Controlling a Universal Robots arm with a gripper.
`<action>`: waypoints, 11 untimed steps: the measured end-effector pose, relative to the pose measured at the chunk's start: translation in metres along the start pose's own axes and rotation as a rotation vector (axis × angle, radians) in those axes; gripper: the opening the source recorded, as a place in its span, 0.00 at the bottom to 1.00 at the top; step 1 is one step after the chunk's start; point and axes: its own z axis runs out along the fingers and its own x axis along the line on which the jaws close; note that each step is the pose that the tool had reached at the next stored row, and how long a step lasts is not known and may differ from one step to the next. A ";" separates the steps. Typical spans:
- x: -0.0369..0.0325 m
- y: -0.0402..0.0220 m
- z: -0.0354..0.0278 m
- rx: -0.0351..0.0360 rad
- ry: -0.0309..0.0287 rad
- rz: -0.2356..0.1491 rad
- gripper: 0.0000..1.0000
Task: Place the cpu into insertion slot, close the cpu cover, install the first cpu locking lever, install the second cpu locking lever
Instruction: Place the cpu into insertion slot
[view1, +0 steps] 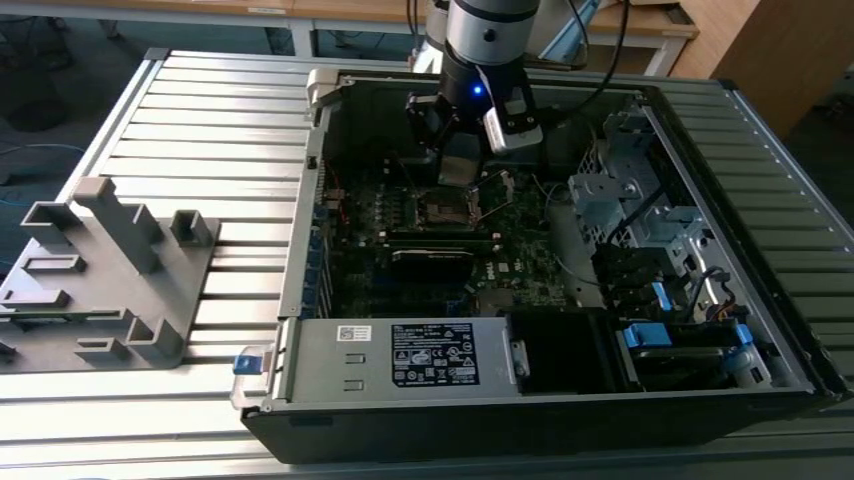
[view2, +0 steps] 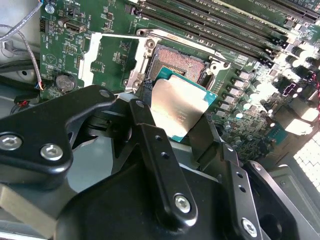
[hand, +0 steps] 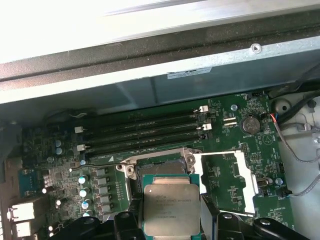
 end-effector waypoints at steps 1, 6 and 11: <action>0.0000 0.0000 0.0000 0.0000 0.0000 0.000 0.54; 0.0000 0.0000 0.0002 -0.0010 -0.0046 0.055 0.54; 0.0000 0.0000 0.0003 -0.0021 -0.0087 0.105 0.54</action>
